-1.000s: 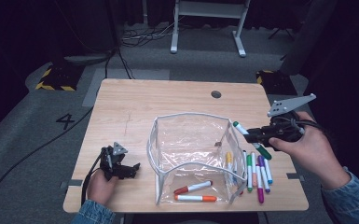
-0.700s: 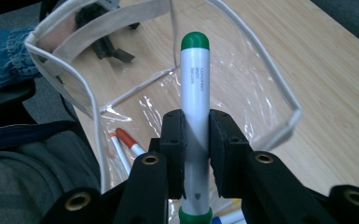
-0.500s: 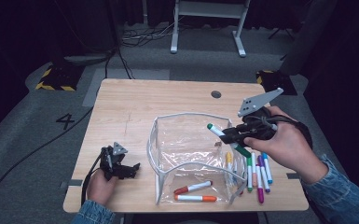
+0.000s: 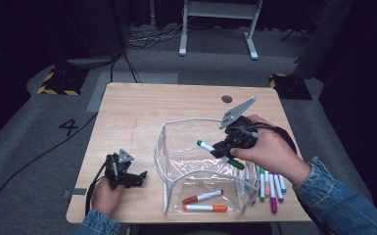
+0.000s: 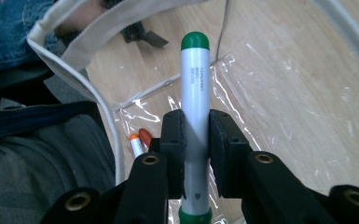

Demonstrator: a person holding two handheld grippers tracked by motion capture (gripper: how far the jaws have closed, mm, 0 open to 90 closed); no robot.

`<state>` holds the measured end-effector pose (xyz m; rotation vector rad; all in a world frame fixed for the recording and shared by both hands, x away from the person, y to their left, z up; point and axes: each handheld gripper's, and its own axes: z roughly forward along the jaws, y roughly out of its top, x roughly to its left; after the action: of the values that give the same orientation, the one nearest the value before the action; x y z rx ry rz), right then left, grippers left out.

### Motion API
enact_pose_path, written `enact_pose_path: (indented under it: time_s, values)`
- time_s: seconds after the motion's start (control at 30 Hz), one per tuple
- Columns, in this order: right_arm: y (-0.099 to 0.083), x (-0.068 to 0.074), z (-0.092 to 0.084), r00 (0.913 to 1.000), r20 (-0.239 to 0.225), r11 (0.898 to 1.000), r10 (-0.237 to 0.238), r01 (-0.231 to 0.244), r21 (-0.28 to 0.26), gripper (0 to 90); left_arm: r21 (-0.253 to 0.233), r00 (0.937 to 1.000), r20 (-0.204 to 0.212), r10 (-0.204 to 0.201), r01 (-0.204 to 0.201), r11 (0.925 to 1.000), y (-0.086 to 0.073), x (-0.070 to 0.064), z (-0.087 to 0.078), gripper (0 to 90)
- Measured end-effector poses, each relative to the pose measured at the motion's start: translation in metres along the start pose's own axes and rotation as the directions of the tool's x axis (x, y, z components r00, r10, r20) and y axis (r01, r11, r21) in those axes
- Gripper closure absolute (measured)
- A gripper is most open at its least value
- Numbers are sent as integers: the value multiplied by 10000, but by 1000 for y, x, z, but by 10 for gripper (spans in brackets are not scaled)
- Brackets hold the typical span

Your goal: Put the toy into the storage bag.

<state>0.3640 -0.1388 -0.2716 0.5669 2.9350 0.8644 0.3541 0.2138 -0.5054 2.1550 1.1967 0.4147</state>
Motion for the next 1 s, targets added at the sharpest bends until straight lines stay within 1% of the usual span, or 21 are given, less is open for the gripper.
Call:
enact_pose_path:
  time_s: [0.17,0.3,0.5,0.67,0.77,0.9,1.0]
  values:
    - [2,0,20,9995,-282,9986,-140,154,503,766,-1,10000,1,-1,1,10000,0,0,0,0]
    - [3,0,36,9983,-518,9953,-249,296,920,766,4,10000,-10,5,-5,10000,0,0,0,0]
    - [3,-2,56,9964,-831,9905,-182,293,1345,766,0,10000,1,-3,3,10000,0,0,0,0]
    - [1,-7,72,9938,-1103,9851,104,87,1718,766,1,10000,3,-5,5,10000,0,0,0,0]
    - [-1,-10,81,9901,-1364,9806,318,-45,1961,766,0,10000,-1,-1,1,10000,0,0,0,0]
    - [-4,-14,92,9872,-1532,9732,449,-85,2299,766,-2,10000,0,-3,3,10000,0,0,0,0]
    - [-6,-16,99,9851,-1644,9657,511,-68,2595,766,-2,10000,-1,-2,2,10000,0,0,0,0]
